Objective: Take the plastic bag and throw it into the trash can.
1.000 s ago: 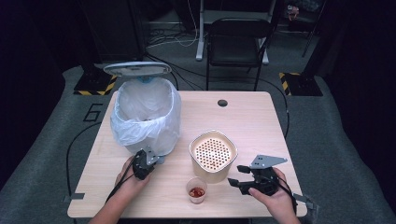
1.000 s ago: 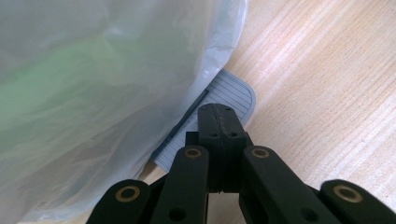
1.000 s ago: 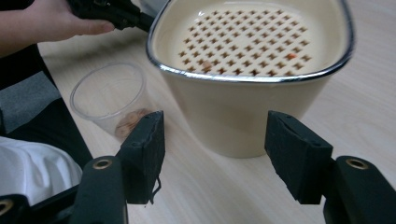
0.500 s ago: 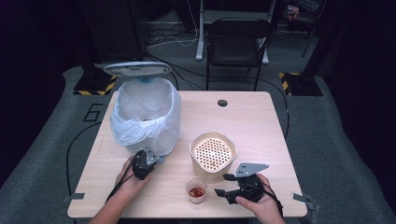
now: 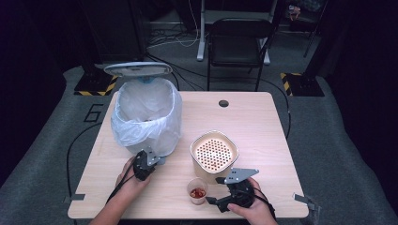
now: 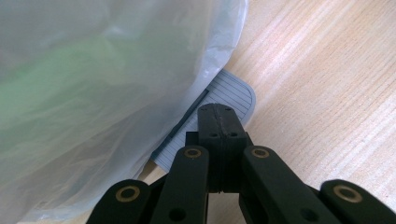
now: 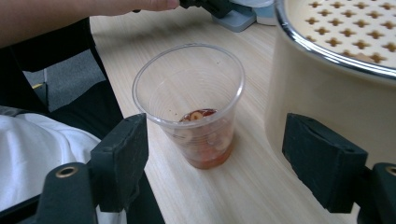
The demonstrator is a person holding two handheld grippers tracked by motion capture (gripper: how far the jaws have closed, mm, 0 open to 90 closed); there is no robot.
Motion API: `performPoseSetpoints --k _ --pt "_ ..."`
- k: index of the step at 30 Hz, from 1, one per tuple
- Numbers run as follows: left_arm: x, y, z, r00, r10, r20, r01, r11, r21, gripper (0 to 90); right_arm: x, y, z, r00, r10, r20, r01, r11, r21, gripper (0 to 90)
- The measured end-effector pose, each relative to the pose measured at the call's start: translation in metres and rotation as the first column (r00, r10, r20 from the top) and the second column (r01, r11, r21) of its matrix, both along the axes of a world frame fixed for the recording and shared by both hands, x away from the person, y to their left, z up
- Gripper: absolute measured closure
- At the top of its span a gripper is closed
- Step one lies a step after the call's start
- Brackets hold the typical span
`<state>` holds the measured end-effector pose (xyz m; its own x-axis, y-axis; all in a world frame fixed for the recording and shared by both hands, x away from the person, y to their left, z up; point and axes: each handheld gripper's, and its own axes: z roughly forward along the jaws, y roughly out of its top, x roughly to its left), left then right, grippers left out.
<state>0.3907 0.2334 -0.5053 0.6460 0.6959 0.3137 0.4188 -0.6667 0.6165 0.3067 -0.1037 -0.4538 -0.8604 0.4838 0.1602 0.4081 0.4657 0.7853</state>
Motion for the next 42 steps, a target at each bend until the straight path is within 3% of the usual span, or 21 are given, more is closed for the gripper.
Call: performPoseSetpoints --k 20,42 --pt "0.000 0.000 0.000 1.0000 -0.001 -0.002 0.001 0.9999 -0.015 90.0 0.000 0.033 -0.014 0.9994 0.030 0.017 -0.029 0.999 -0.038 16.2" --pt "0.000 0.000 0.000 0.9999 0.003 -0.010 -0.003 0.9999 -0.011 90.0 0.002 0.057 -0.025 0.9993 -0.015 0.035 0.017 0.998 -0.066 17.7"
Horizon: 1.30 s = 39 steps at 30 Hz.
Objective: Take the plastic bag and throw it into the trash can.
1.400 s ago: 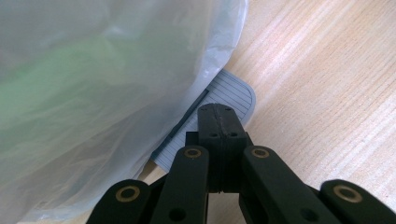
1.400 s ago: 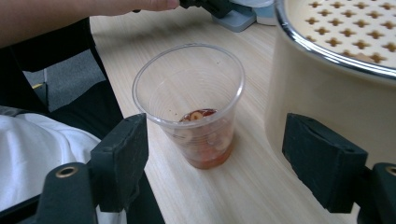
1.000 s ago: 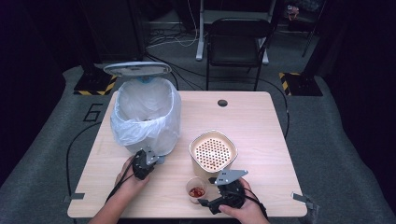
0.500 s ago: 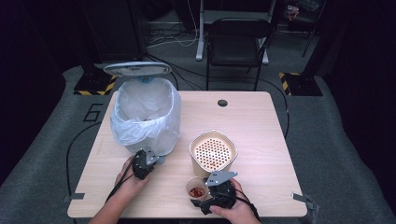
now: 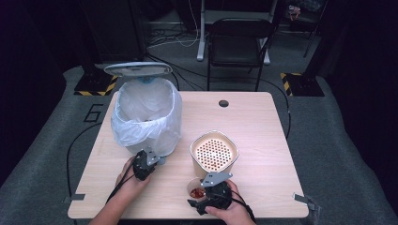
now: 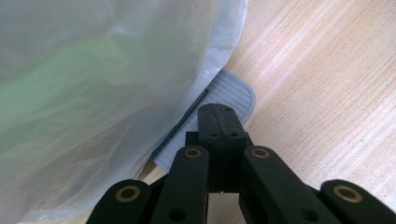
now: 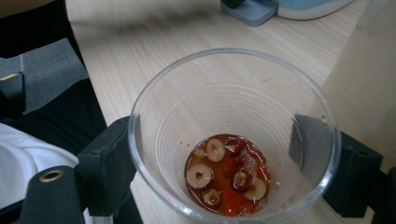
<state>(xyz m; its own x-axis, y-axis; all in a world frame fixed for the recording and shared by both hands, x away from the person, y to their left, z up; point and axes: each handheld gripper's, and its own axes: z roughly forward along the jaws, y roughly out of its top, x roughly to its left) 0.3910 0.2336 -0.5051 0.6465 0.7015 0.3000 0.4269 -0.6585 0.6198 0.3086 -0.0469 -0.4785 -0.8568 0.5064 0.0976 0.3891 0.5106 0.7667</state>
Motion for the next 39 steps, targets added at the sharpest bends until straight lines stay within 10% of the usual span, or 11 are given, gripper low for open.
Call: performPoseSetpoints --k 39 --pt "0.000 0.001 0.000 0.9999 -0.006 -0.010 0.006 1.0000 -0.001 90.0 -0.007 -0.017 0.000 0.9994 0.020 0.027 -0.019 0.999 -0.049 35.1"
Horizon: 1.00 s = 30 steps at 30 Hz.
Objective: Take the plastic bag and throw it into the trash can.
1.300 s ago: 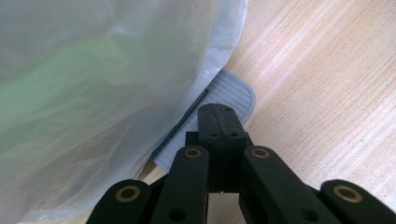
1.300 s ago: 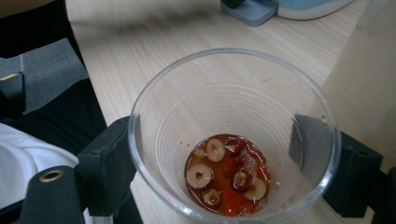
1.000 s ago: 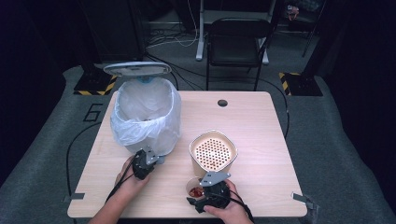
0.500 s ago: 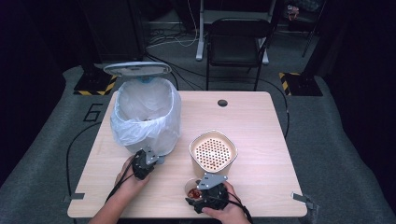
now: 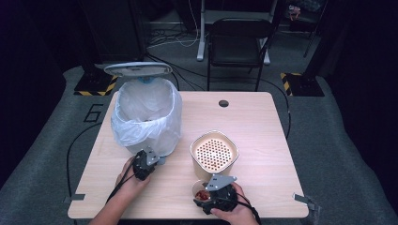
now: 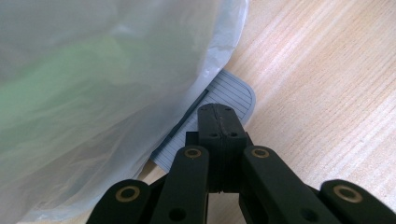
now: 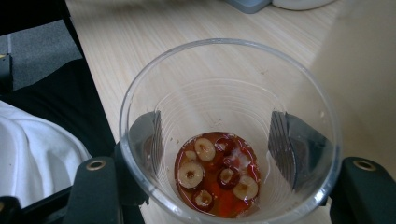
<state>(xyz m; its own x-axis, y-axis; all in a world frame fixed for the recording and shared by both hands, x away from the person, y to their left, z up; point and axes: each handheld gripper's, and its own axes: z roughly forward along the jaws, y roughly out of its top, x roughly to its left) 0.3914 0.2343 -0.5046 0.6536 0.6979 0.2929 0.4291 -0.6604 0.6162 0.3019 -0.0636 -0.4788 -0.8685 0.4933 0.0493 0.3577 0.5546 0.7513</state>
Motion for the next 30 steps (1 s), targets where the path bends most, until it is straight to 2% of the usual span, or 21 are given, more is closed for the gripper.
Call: performPoseSetpoints --k 3,4,5,13,24,30 --pt "0.000 0.000 -0.001 0.9999 0.004 0.011 -0.004 1.0000 0.001 90.0 -0.001 -0.011 0.002 0.9999 -0.012 0.003 0.012 1.000 0.007 35.5" --pt "0.000 0.000 0.000 1.0000 -0.002 -0.002 0.002 1.0000 0.002 90.0 -0.002 -0.014 0.003 0.9999 -0.016 0.002 0.016 1.000 0.007 35.6" --pt "0.000 0.000 0.000 1.0000 0.000 -0.001 0.000 1.0000 -0.001 90.0 -0.004 -0.021 0.004 0.9995 -0.030 0.014 0.030 1.000 0.008 35.7" --pt "0.000 0.000 -0.001 1.0000 0.003 0.007 -0.003 1.0000 -0.006 90.0 -0.008 -0.043 0.006 0.9967 -0.081 0.011 0.081 0.997 0.005 35.9" --pt "0.000 0.000 0.000 1.0000 0.003 0.005 -0.003 1.0000 -0.004 90.0 0.001 -0.078 0.007 0.9826 -0.185 0.020 0.185 0.983 0.000 36.6" --pt "0.000 0.000 0.000 1.0000 0.005 0.007 -0.005 1.0000 0.002 90.0 0.009 -0.096 0.009 0.9724 -0.233 0.014 0.233 0.972 0.019 36.5"
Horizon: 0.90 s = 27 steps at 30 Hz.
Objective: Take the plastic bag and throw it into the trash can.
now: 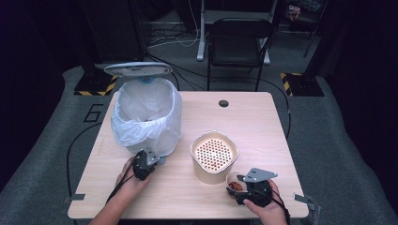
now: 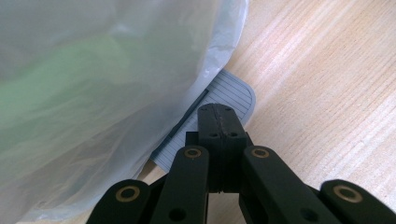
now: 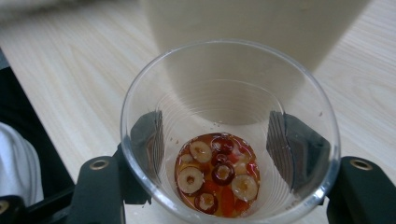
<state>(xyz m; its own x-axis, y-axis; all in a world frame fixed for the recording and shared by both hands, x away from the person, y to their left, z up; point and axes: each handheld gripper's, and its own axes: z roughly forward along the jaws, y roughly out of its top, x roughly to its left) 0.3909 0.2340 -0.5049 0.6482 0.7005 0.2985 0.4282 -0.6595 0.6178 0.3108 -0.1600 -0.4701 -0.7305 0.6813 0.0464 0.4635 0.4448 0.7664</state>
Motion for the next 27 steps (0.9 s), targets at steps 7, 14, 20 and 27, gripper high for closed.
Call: performPoseSetpoints --k 7,14,20,27 --pt "0.000 0.000 0.000 1.0000 -0.003 -0.008 0.003 1.0000 -0.003 90.0 0.011 -0.016 0.001 0.9982 -0.061 -0.001 0.061 0.998 -0.005 36.4" --pt "0.000 0.000 0.000 1.0000 -0.004 -0.008 0.004 1.0000 -0.002 90.0 0.029 -0.036 0.002 0.9928 -0.119 -0.012 0.119 0.993 -0.011 36.4" --pt "0.000 0.000 0.000 1.0000 -0.003 -0.002 0.003 1.0000 -0.005 90.0 0.046 -0.051 0.010 0.9876 -0.157 0.011 0.157 0.988 -0.014 36.4" --pt "0.000 0.001 0.000 0.9999 -0.006 -0.010 0.006 1.0000 -0.006 90.0 0.063 -0.060 0.021 0.9824 -0.182 0.043 0.183 0.983 -0.032 36.4"
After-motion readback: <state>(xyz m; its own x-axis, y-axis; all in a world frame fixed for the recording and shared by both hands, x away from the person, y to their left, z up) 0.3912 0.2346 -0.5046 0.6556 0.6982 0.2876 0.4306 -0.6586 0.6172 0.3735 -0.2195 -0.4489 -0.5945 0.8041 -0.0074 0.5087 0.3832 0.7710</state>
